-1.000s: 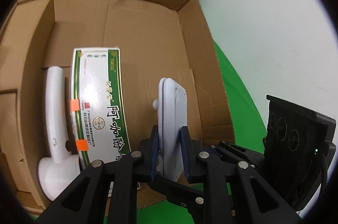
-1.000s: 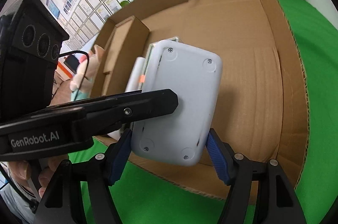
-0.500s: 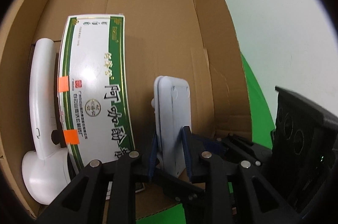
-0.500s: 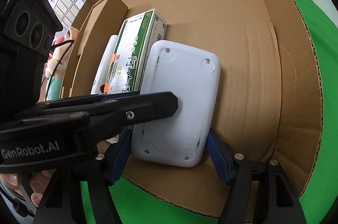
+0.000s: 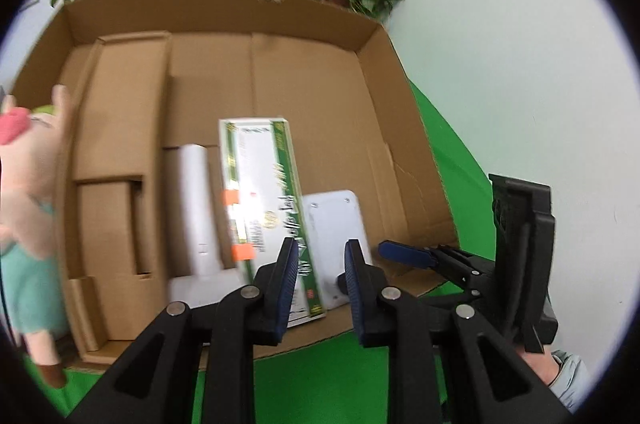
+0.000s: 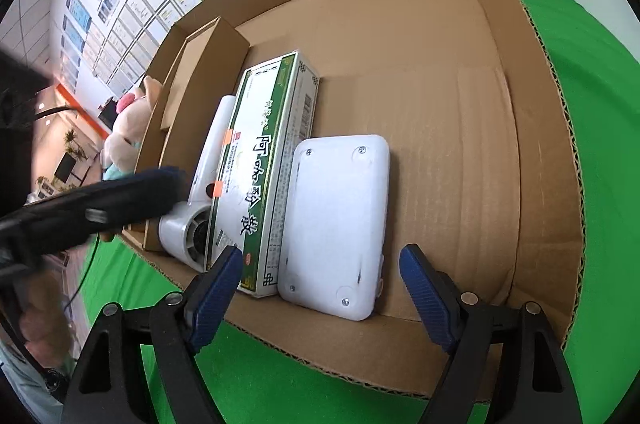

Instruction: Organize objects

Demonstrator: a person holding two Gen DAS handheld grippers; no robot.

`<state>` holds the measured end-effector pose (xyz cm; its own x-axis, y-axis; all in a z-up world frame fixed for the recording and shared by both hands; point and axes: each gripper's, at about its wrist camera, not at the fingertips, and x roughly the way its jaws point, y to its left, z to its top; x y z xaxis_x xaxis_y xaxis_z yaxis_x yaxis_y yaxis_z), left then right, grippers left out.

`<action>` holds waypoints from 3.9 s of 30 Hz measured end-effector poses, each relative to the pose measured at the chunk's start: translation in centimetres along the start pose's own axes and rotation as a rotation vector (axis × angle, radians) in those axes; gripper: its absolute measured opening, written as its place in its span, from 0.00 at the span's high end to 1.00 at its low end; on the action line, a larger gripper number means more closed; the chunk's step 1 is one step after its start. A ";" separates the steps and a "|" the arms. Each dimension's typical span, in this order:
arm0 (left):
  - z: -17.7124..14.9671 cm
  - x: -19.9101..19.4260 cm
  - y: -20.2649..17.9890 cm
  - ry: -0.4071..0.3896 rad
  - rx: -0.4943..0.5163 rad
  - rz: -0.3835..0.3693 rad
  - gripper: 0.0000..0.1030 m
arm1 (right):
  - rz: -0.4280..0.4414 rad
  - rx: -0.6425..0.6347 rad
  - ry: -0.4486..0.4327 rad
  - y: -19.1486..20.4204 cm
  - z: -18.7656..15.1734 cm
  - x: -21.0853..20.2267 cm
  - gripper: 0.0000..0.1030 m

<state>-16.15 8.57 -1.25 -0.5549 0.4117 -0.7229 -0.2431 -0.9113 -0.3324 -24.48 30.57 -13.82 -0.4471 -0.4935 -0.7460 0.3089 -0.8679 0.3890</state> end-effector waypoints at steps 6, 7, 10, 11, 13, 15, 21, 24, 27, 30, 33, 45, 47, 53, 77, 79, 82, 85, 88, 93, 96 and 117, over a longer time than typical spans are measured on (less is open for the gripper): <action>-1.6 -3.0 2.6 -0.067 0.012 0.103 0.78 | -0.087 0.004 0.012 -0.1 -0.4 1.0 0.55; -1.9 -3.5 2.9 -0.084 0.017 0.122 0.77 | -0.093 0.000 0.006 0.1 -0.3 1.1 0.55; -2.0 -3.0 3.9 -0.142 0.019 0.192 0.77 | -0.119 -0.007 -0.015 0.4 -0.4 0.9 0.55; -2.4 -3.3 4.2 -0.171 0.023 0.214 0.77 | -0.148 -0.005 -0.043 0.5 -0.5 0.5 0.51; -3.6 -4.3 4.8 -0.247 0.035 0.286 0.69 | -0.208 0.006 -0.145 1.2 -1.3 -1.3 0.26; -4.7 -4.7 4.9 -0.320 0.057 0.369 0.30 | -0.217 -0.014 -0.238 2.8 -2.7 -2.6 0.10; -7.7 -4.3 5.6 -0.430 0.060 0.492 0.08 | -0.375 -0.144 -0.445 8.4 -7.8 -4.2 0.00; -8.1 -3.3 6.7 -0.396 0.009 0.482 0.08 | -0.426 -0.112 -0.572 9.5 -9.0 -5.0 0.00; -8.3 -2.6 6.5 -0.400 0.037 0.520 0.08 | -0.445 -0.116 -0.523 10.0 -8.4 -3.5 0.00; -8.1 -1.8 6.6 -0.409 0.037 0.546 0.08 | -0.446 -0.138 -0.479 10.3 -8.1 -2.0 0.00; -8.2 -1.1 6.2 -0.418 0.053 0.577 0.04 | -0.452 -0.158 -0.480 11.1 -7.8 -1.3 0.00; -8.1 -0.4 6.0 -0.378 0.063 0.587 0.01 | -0.436 -0.149 -0.391 10.7 -7.1 0.6 0.00; -8.1 -0.5 6.1 -0.383 0.060 0.579 0.01 | -0.436 -0.149 -0.391 10.8 -7.1 0.5 0.00; -8.3 -0.8 6.3 -0.399 0.048 0.549 0.01 | -0.436 -0.148 -0.392 10.8 -7.1 0.5 0.00; -8.4 -1.0 6.4 -0.406 0.043 0.534 0.01 | -0.436 -0.147 -0.393 11.0 -7.1 0.6 0.00; -8.4 -1.0 6.3 -0.404 0.044 0.537 0.01 | -0.436 -0.147 -0.393 11.0 -7.1 0.6 0.00; -8.4 -1.0 6.3 -0.405 0.045 0.535 0.01 | -0.436 -0.147 -0.393 11.0 -7.1 0.6 0.00; -8.4 -1.0 6.3 -0.404 0.045 0.537 0.01 | -0.436 -0.147 -0.393 11.0 -7.1 0.7 0.00; -8.4 -1.0 6.3 -0.404 0.045 0.536 0.01 | -0.436 -0.147 -0.393 11.0 -7.1 0.6 0.00; -8.4 -1.0 6.4 -0.401 0.046 0.540 0.01 | -0.436 -0.147 -0.393 11.0 -7.1 0.7 0.00; -8.4 -1.0 6.4 -0.402 0.045 0.537 0.01 | -0.435 -0.147 -0.393 11.0 -7.1 0.6 0.00; -8.4 -1.0 6.4 -0.403 0.045 0.535 0.01 | -0.436 -0.146 -0.393 11.1 -7.1 0.6 0.00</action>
<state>-10.44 2.38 -7.73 -0.8599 -0.1242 -0.4952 0.1202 -0.9919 0.0402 -15.38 21.09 -13.80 -0.8267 -0.1025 -0.5532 0.1273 -0.9918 -0.0065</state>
